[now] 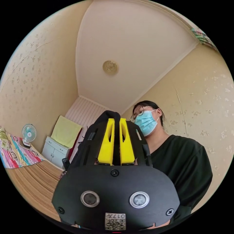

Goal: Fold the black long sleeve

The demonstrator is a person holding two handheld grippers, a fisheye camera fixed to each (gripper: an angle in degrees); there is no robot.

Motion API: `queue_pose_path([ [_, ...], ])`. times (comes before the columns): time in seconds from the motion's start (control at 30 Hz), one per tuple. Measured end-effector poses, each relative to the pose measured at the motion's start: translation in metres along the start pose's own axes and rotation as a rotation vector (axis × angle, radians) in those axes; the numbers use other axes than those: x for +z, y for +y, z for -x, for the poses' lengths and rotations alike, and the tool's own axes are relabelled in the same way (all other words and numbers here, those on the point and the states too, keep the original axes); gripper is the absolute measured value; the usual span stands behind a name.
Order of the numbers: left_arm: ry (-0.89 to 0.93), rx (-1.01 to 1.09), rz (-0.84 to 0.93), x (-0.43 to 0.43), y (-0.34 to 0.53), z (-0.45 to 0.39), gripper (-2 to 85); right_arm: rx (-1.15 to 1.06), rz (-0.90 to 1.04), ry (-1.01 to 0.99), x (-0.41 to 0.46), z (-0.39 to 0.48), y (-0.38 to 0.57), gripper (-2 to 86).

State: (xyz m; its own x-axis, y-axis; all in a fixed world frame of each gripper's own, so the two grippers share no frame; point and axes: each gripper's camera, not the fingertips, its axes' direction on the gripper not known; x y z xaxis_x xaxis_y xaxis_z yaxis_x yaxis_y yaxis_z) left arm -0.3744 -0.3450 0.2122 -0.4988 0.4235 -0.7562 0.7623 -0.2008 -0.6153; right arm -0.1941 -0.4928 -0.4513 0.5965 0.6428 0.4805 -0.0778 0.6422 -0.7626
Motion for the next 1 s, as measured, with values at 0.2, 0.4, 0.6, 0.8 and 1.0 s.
queue_pose_path([
  [0.2, 0.083, -0.08, -0.121, -0.021, -0.003, 0.029, 2.8, 0.163, 0.078, -0.07, 0.038, -0.036, -0.016, 16.6],
  [0.4, 0.0, -0.124, -0.097, -0.034, -0.028, 0.037, 3.0, 0.305, 0.046, 0.186, 0.054, -0.061, -0.036, 5.0],
  [0.6, -0.572, -0.032, 0.146, -0.054, -0.052, -0.006, 2.1, 0.087, -0.439, 0.371, -0.061, 0.042, -0.091, 3.8],
  [0.8, -0.915, -0.226, 0.494, -0.038, 0.003, 0.08, 0.6, -0.164, -0.511, 0.408, -0.075, 0.124, -0.141, 3.7],
  [1.0, -0.754, -0.287, 0.325, -0.056, -0.007, 0.106, 0.0, -0.245, -0.511, 0.369, -0.071, 0.161, -0.123, 3.5],
])
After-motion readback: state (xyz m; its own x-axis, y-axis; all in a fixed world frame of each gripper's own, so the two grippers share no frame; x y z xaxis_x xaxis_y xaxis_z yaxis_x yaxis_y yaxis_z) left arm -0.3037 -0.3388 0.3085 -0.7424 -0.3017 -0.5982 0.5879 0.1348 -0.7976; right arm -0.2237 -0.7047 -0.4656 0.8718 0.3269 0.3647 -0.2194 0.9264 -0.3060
